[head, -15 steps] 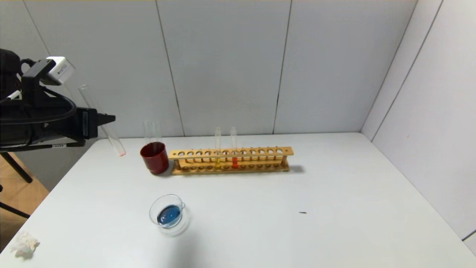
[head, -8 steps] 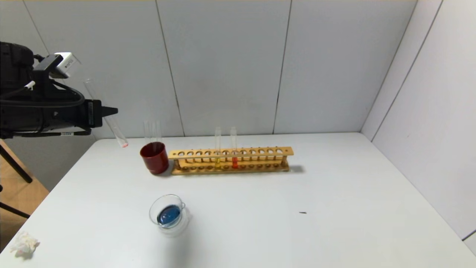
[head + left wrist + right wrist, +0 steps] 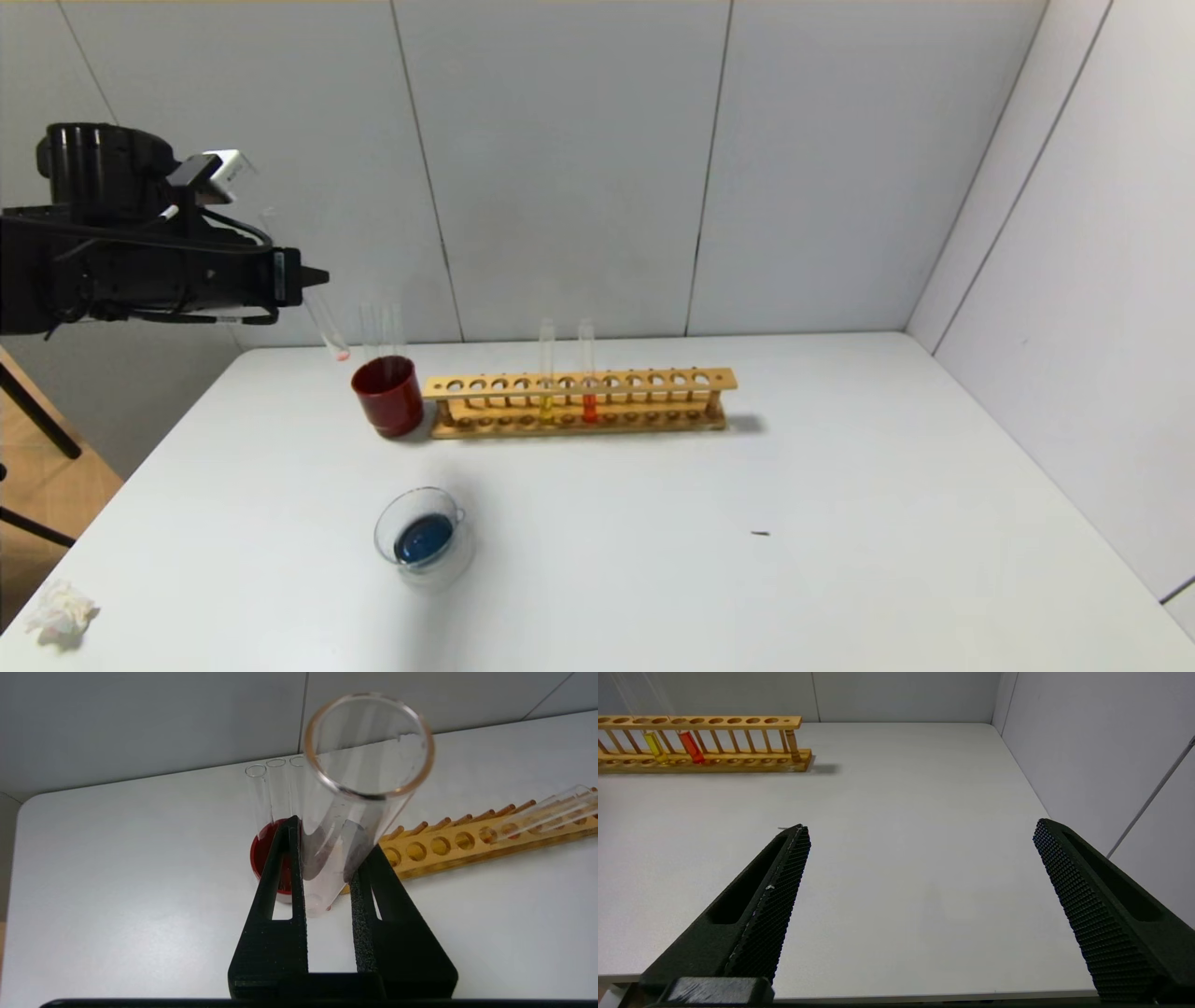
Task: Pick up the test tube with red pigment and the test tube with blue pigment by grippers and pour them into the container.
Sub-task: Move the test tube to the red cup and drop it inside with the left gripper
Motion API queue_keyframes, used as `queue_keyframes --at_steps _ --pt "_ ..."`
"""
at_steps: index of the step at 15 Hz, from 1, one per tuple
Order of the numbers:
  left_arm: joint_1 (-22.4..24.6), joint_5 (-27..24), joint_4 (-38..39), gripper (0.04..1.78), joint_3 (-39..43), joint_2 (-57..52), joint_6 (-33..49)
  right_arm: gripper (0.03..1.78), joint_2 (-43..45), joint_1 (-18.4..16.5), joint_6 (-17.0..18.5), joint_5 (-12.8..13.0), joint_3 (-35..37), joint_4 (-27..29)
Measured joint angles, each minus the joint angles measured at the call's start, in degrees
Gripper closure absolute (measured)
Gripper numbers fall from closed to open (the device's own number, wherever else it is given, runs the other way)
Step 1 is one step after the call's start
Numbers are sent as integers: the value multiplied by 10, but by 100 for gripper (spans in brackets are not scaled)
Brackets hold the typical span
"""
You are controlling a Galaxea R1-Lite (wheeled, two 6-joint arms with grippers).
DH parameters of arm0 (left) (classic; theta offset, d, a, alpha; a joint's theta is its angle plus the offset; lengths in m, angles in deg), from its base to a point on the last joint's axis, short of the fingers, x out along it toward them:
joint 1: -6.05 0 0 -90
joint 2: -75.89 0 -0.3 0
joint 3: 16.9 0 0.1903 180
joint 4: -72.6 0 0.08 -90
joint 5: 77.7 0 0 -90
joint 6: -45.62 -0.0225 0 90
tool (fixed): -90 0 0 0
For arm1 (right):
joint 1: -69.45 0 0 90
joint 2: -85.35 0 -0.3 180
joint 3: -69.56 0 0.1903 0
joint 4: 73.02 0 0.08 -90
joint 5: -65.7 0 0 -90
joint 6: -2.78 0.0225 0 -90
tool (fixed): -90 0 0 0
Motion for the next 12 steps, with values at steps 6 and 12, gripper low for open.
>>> queue_keyframes --at_steps 6,12 --pt "-1 -8 10 151 -68 100 18 6 0 0 0 0 0 0" --pt "2 -8 30 151 -93 164 27 6 0 0 0 0 0 0"
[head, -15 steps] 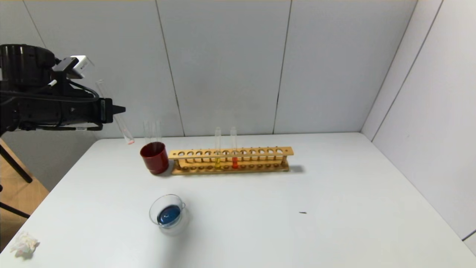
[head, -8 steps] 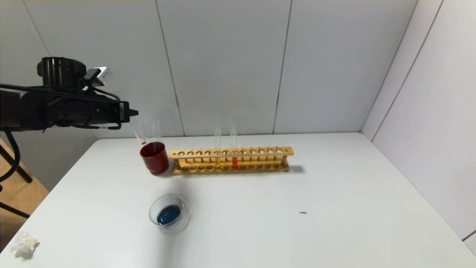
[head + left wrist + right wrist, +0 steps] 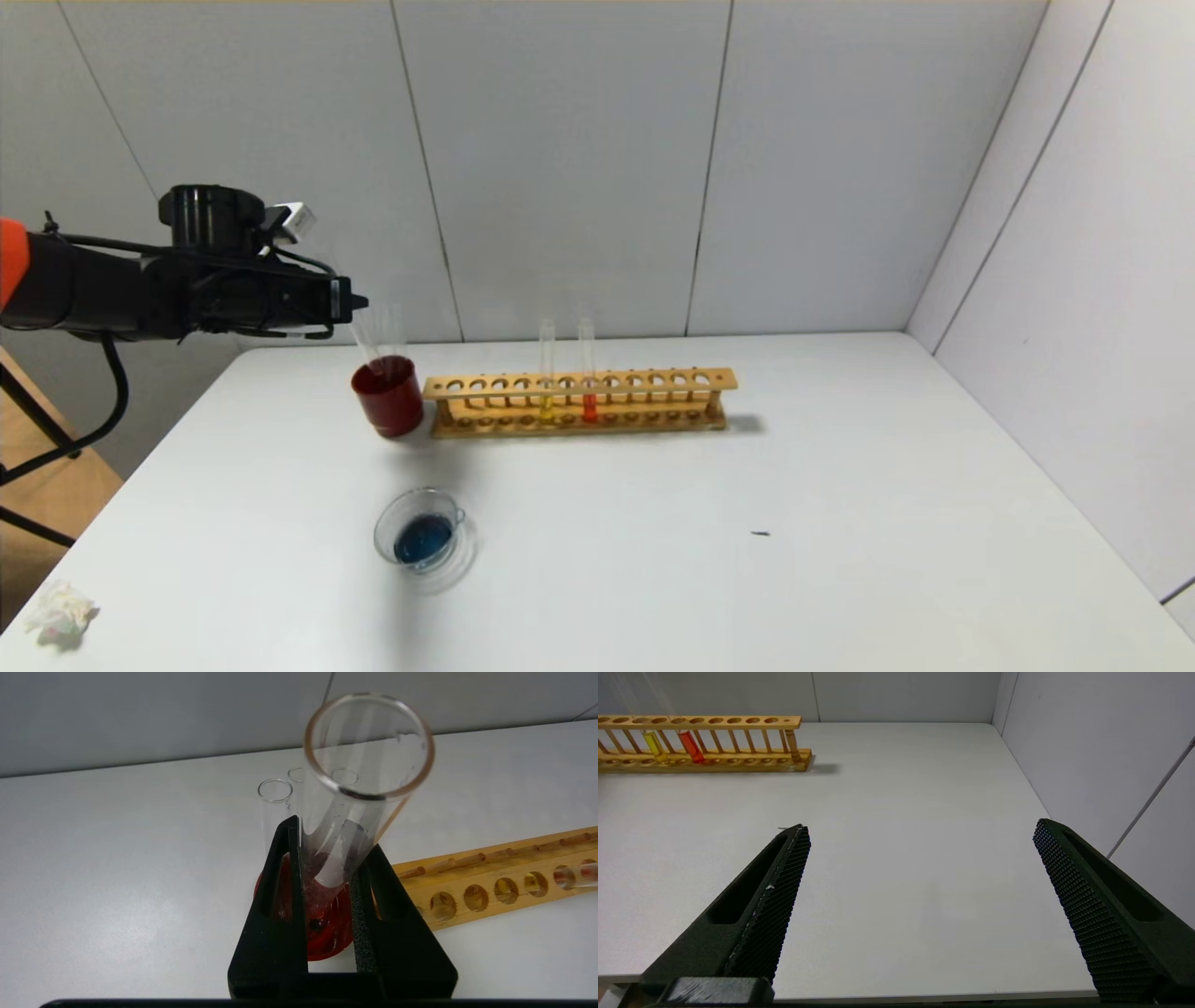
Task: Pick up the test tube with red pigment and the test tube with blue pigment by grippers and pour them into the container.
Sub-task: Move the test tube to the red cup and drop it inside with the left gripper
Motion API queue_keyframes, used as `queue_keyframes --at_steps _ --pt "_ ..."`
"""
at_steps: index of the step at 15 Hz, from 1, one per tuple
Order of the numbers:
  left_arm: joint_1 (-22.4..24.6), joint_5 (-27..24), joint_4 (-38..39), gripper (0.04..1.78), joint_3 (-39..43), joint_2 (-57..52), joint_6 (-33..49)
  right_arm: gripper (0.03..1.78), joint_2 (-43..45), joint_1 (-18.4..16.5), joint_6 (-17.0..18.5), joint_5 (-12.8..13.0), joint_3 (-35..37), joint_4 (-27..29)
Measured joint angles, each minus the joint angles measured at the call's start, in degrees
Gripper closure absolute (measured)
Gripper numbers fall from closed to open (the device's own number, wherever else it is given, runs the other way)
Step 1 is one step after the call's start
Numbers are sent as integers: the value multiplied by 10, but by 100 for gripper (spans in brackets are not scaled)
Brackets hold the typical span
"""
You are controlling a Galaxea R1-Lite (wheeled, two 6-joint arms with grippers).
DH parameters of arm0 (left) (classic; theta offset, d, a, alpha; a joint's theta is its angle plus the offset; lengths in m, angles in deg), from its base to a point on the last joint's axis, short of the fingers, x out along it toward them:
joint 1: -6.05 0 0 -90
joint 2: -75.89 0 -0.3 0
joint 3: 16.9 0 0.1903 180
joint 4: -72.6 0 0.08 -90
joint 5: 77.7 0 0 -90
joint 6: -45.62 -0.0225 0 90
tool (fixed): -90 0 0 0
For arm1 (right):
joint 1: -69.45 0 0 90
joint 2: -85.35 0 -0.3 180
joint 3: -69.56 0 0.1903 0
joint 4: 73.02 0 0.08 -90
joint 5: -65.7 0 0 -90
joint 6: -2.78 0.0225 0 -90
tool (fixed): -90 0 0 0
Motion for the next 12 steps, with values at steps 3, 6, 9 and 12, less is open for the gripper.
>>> queue_keyframes --at_steps 3,6,9,12 --pt "4 4 7 151 13 12 13 6 0 0 0 0 0 0" --pt "8 3 33 151 27 19 20 6 0 0 0 0 0 0" --pt "8 2 57 151 40 26 36 6 0 0 0 0 0 0" --pt "9 2 82 151 68 26 42 6 0 0 0 0 0 0"
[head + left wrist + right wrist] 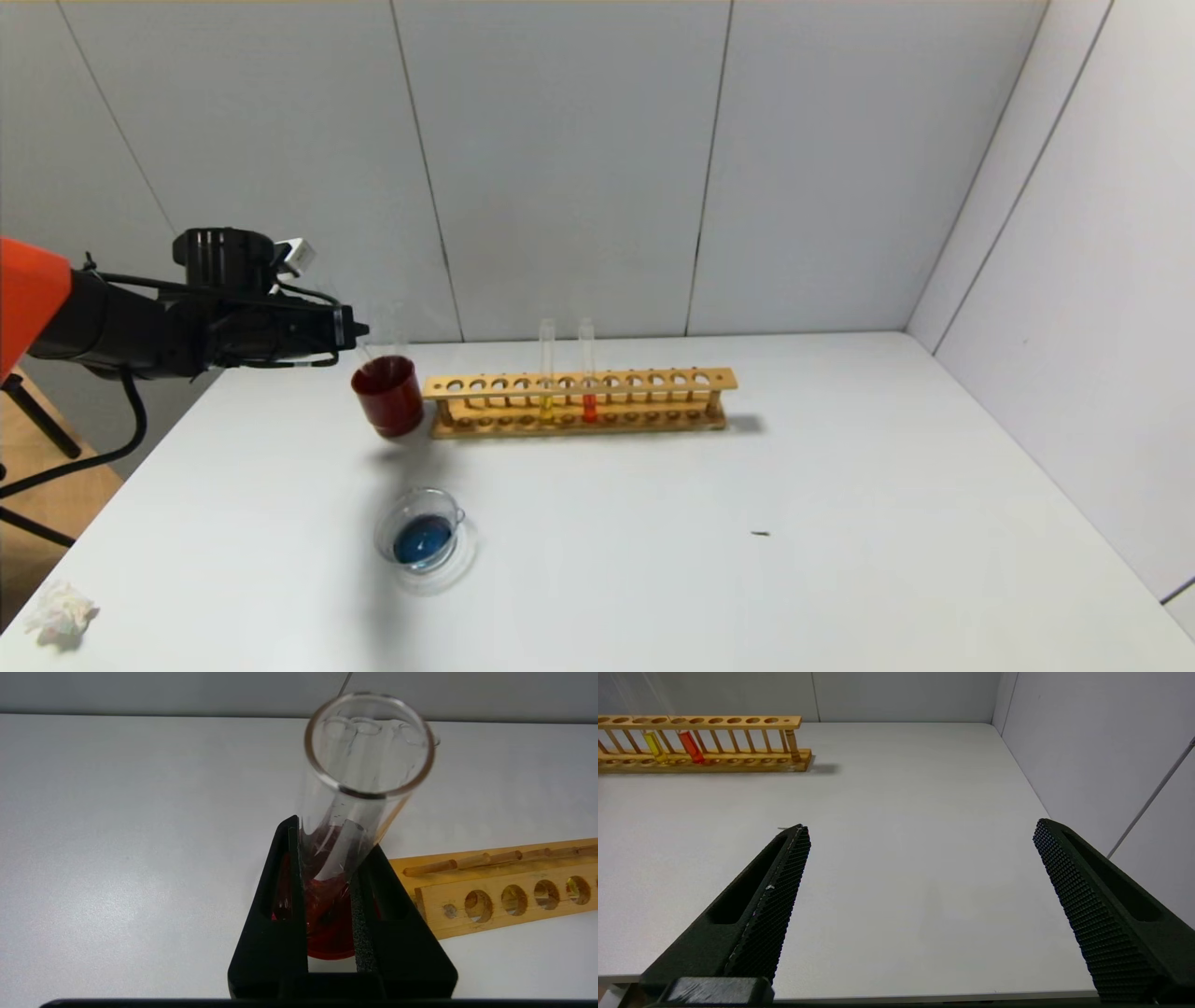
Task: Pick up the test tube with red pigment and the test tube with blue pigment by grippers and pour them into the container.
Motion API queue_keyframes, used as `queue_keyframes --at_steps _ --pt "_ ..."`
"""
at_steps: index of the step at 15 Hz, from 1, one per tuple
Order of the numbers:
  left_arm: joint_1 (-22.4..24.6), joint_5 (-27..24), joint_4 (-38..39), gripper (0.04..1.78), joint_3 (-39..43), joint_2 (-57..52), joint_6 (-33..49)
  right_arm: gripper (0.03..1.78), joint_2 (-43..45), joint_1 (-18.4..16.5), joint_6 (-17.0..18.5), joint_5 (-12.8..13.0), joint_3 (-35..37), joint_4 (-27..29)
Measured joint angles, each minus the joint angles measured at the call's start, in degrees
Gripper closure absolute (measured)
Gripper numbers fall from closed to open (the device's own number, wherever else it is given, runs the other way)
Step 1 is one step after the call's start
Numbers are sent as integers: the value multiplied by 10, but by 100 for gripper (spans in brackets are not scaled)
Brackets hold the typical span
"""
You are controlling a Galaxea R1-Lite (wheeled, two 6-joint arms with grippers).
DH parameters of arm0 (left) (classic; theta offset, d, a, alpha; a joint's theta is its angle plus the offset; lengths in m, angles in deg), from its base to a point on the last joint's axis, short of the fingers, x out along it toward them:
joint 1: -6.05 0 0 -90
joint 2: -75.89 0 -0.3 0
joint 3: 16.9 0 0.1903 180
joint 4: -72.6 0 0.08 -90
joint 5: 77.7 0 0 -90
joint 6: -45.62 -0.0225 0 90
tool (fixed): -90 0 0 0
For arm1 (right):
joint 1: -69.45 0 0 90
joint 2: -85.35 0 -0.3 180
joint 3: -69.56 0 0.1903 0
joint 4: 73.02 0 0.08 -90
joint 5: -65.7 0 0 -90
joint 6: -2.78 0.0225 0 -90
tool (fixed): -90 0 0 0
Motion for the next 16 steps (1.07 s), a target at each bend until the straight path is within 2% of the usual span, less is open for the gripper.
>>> queue_keyframes --at_steps 4,7,9,13,16 --pt "1 -1 30 150 29 -1 -5 6 0 0 0 0 0 0" --pt "0 -2 32 138 33 -2 -6 6 0 0 0 0 0 0" --pt "0 -2 32 116 33 -2 -7 6 0 0 0 0 0 0" --pt "0 -2 32 49 35 -4 -10 6 0 0 0 0 0 0" --pt "0 -2 31 16 33 -20 -7 6 0 0 0 0 0 0"
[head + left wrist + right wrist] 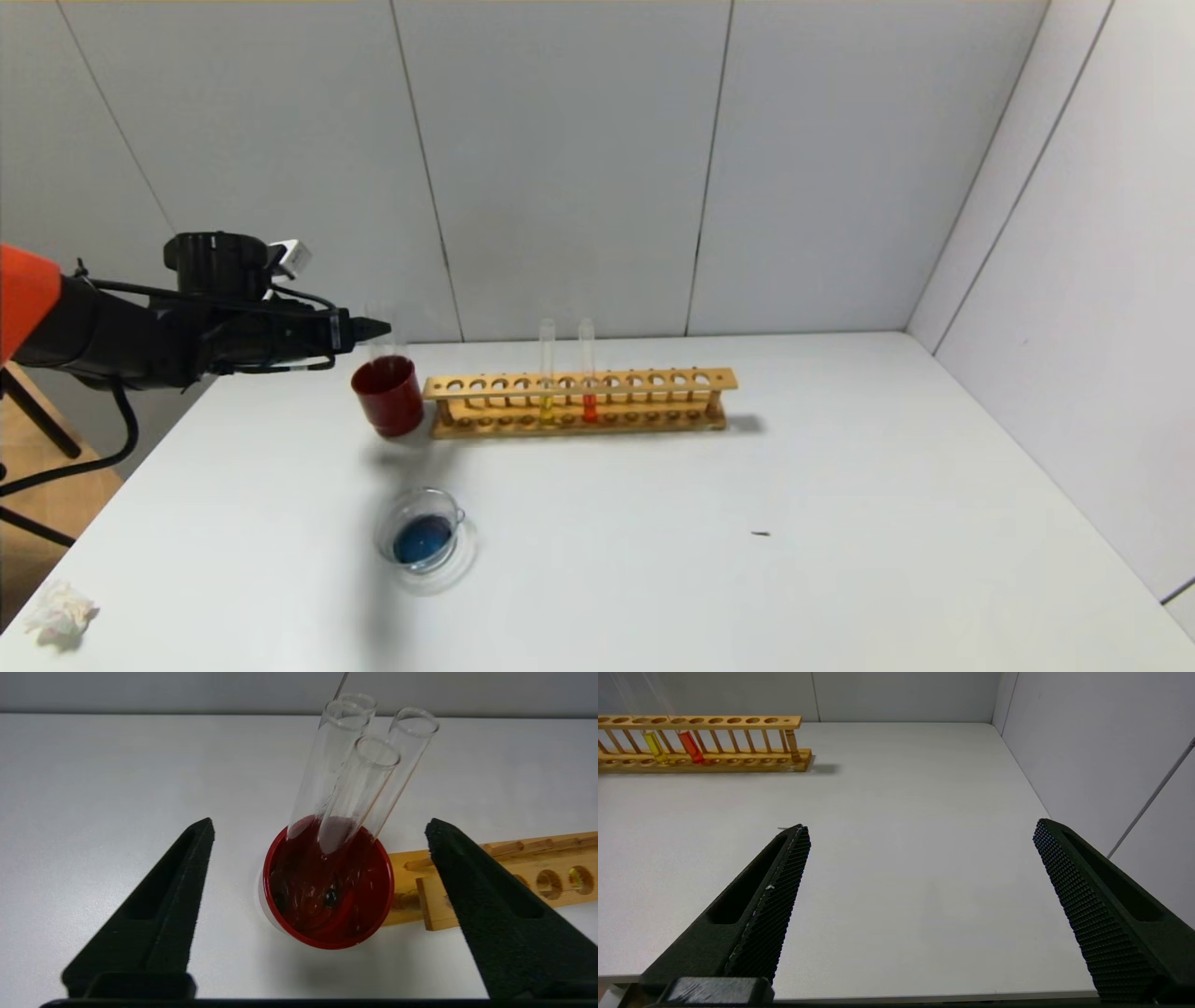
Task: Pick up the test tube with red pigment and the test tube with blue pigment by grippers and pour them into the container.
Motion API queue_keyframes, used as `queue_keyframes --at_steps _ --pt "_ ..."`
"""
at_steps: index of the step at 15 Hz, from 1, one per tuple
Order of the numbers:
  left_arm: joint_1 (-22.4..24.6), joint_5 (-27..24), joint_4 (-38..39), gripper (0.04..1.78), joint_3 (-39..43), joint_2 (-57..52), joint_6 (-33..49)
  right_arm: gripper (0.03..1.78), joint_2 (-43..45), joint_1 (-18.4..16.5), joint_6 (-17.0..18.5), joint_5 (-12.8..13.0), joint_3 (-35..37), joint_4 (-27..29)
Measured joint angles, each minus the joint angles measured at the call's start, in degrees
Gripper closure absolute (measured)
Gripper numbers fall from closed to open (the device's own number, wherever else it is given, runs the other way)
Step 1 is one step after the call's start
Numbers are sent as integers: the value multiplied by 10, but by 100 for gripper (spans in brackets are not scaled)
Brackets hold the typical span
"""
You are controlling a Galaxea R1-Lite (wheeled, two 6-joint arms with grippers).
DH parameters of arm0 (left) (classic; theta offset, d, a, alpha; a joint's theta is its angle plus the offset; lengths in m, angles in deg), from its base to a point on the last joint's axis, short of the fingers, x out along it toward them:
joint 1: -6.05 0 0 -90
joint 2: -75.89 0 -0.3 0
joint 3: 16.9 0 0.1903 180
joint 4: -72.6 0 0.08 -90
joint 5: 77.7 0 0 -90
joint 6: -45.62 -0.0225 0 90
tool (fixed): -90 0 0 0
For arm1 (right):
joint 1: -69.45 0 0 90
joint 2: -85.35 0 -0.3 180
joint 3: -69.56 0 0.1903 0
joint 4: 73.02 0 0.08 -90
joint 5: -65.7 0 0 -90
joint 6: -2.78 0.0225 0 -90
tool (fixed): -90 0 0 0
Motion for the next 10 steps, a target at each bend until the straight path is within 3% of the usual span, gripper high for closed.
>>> queue_keyframes --at_steps 2,10 --pt "-1 1 -4 8 0 -24 0 6 0 0 0 0 0 0" --pt "-9 7 -16 7 84 -225 -45 6 0 0 0 0 0 0"
